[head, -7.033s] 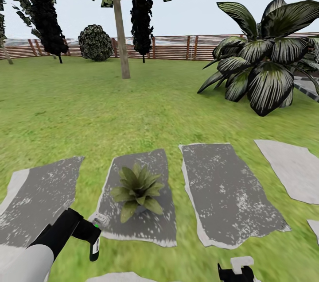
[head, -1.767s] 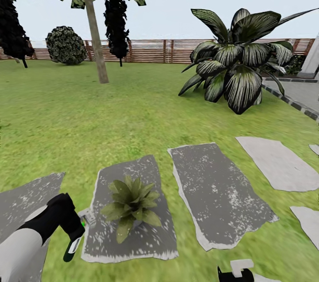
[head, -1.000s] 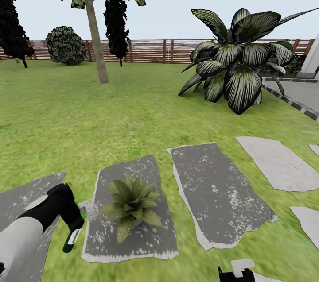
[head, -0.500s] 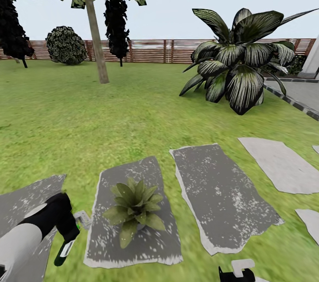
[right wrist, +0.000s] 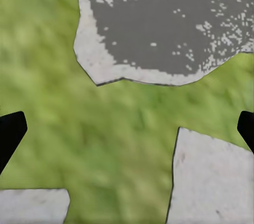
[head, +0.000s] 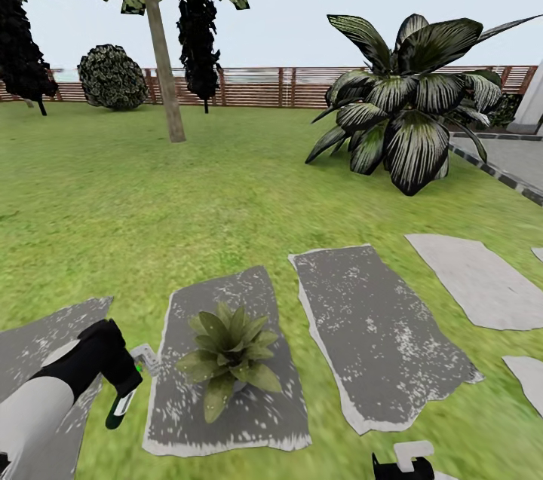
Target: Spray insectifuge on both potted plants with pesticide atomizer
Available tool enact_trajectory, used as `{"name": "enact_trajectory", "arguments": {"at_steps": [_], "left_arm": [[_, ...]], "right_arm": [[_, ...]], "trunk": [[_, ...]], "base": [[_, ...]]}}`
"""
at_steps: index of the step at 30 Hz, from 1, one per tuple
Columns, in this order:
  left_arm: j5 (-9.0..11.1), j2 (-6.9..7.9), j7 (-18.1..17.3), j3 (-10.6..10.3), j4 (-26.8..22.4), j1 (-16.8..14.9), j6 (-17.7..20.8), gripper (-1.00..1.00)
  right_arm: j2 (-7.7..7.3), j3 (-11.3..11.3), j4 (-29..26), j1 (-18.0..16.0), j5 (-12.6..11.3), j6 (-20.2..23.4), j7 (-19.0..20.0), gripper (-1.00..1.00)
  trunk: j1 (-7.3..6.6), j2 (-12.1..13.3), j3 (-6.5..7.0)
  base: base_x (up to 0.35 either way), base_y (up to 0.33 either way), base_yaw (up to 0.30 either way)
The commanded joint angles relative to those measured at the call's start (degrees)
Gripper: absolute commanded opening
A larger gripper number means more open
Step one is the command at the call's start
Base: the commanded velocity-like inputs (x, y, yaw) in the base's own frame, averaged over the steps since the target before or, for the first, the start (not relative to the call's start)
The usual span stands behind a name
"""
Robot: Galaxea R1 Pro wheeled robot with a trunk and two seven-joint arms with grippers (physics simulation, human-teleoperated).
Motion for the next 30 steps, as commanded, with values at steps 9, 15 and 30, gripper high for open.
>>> {"name": "enact_trajectory", "arguments": {"at_steps": [9, 15, 30], "left_arm": [[0.0, -1.80, 2.1, -0.2, 1.4, 1.7, 0.4, -1.00], [0.0, -2.46, 6.0, -0.3, 1.5, 4.4, 0.3, -1.00], [-0.3, -5.53, 6.0, 1.4, 0.1, 3.5, 0.6, -1.00]], "right_arm": [[0.03, -0.4, 0.1, 0.0, 0.6, -0.2, -0.1, 1.00], [0.04, -0.4, 0.1, 0.0, 0.6, -0.2, -0.1, 1.00], [0.03, -0.4, 0.1, 0.0, 0.6, -0.2, -0.1, 1.00]], "trunk": [[-0.01, 0.0, -0.05], [-0.01, 0.0, -0.05], [-0.01, 0.0, -0.05]], "base": [[0.082, 0.060, 0.000], [0.003, 0.002, 0.000], [0.000, 0.000, 0.000]]}}
